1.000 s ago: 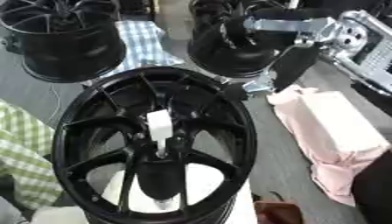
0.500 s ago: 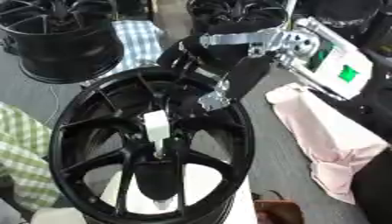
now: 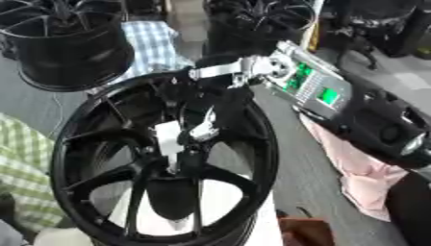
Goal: Pull the pin out of the wheel hub.
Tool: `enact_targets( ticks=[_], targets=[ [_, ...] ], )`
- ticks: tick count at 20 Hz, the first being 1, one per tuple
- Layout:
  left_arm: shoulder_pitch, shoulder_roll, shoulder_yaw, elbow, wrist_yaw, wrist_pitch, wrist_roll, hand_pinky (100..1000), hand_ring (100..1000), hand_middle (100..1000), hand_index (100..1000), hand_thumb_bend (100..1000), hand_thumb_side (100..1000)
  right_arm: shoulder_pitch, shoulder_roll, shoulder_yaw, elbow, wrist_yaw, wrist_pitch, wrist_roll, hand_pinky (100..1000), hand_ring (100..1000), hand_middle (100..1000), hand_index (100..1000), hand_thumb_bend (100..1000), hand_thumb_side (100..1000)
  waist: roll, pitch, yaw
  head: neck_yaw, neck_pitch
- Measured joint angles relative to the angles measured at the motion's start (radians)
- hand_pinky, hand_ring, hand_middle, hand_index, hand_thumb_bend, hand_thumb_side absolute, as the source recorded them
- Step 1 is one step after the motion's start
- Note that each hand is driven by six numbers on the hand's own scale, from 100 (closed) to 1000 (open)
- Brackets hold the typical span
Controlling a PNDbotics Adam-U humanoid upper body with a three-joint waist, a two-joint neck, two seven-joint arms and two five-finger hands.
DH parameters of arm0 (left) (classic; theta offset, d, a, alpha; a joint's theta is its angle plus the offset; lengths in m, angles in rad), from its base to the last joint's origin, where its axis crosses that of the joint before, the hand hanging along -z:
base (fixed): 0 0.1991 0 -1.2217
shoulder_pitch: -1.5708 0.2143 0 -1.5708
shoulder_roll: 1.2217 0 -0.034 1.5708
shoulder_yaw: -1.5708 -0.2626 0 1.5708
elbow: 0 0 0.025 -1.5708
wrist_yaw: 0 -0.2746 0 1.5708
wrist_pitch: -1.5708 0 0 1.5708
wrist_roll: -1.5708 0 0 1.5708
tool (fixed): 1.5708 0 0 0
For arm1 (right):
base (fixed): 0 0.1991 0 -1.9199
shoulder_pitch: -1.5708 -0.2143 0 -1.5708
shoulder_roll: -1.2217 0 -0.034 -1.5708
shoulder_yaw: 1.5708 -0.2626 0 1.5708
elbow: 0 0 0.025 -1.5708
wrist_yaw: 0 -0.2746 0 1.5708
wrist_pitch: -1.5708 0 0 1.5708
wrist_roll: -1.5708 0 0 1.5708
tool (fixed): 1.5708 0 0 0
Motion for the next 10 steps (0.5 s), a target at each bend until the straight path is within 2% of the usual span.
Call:
enact_targets(
  ticks=[4, 10],
  targets=[
    [-0.001, 0.0, -0.003, -0.002, 0.0, 0.003, 0.0, 506, 335, 660, 691, 100, 889, -0.004, 0.034, 0.021, 0.043, 0.065, -0.011, 0.006, 867, 896, 860, 928, 445, 386, 0.0, 0.0, 0.0, 0.0, 0.0],
    [-0.004, -0.008, -0.005, -0.002, 0.006, 0.007, -0.001, 506, 338, 660, 691, 100, 887, -0.012, 0.071, 0.048, 0.084, 0.125, -0.035, 0.032, 856, 877, 831, 903, 412, 397, 0.005, 0.0, 0.003, -0.004, 0.0]
  ],
)
